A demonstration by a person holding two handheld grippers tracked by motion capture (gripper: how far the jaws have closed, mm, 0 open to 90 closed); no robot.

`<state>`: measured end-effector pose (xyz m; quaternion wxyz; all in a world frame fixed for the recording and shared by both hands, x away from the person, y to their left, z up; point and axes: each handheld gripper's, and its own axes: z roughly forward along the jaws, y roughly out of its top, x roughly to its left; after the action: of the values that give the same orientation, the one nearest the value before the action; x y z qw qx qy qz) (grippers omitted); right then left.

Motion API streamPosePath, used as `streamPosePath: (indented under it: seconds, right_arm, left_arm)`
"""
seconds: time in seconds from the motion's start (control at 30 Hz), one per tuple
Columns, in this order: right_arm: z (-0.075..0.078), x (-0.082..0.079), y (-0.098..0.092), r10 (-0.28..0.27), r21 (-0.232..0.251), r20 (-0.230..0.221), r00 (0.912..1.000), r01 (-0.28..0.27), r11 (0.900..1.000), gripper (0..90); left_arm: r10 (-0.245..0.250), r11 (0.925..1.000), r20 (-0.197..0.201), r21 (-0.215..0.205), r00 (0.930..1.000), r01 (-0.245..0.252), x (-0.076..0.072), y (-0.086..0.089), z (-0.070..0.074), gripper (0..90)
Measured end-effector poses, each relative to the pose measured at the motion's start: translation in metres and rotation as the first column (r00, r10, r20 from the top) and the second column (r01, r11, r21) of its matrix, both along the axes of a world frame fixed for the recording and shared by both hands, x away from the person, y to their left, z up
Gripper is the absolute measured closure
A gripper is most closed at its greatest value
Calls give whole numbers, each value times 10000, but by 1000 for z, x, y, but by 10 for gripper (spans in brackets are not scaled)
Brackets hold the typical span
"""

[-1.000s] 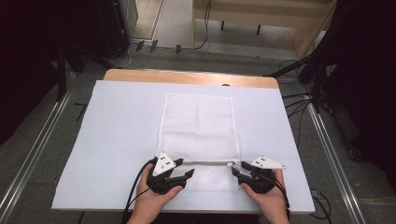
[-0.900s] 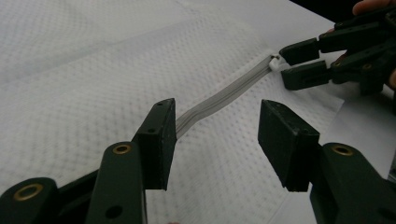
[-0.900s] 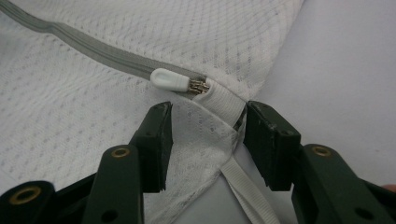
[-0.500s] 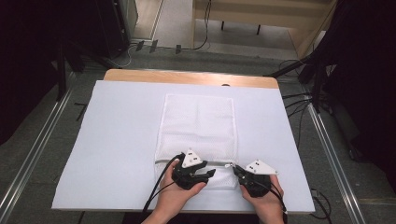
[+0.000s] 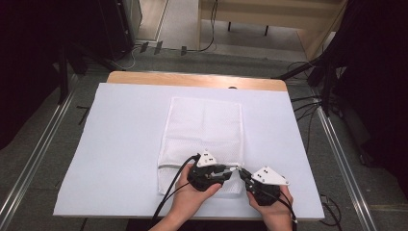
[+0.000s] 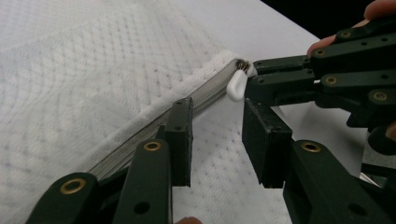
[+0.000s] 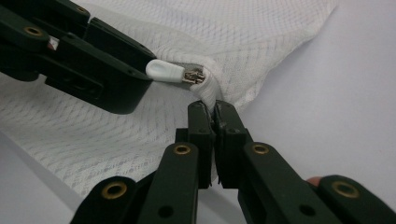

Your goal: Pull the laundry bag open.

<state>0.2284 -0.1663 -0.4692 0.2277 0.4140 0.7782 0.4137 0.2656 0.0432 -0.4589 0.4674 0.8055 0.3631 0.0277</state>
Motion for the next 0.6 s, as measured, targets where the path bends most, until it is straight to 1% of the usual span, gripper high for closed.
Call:
streamPosePath:
  seconds: [0.07,0.1,0.13,0.23,0.33,0.4,0.43,0.47,0.53,0.6]
  right_arm:
    - [2,-1,2,62,-47,81,9999,-61,10000,878]
    - [3,-2,3,74,-109,116,9999,-73,9999,878]
    - [3,-3,4,107,-181,182,9998,-104,9998,878]
    - [4,-4,5,194,-304,249,9995,-186,9994,878]
    - [5,-5,8,186,-373,323,9993,-174,9992,878]
    - [6,-7,9,229,-363,379,9990,-215,9991,878]
    - [7,-7,10,225,-376,409,9989,-209,9991,878]
    - [7,-7,10,215,-406,438,9988,-198,9990,878]
    - [8,-8,11,226,-410,492,9985,-206,9989,878]
    - [9,-8,10,200,-374,482,9986,-182,9991,878]
  left_arm:
    - [-122,9998,58,-174,9999,123,0,0,3,669]
    - [-194,9993,44,-307,9998,195,0,0,4,681]
    - [-293,9990,25,-334,9996,294,0,0,5,695]
    - [-408,9972,-72,-624,9991,403,0,0,8,720]
    - [-507,9975,-137,-492,9986,500,0,-1,9,769]
    - [-610,9968,-227,-541,9979,597,1,-2,8,819]
    - [-559,9971,-228,-524,9982,547,1,-1,9,833]
    - [-589,9965,-235,-612,9980,574,1,0,9,843]
    - [-671,9958,-313,-644,9973,650,3,1,10,858]
    - [-781,9958,-347,-514,9963,763,3,2,10,877]
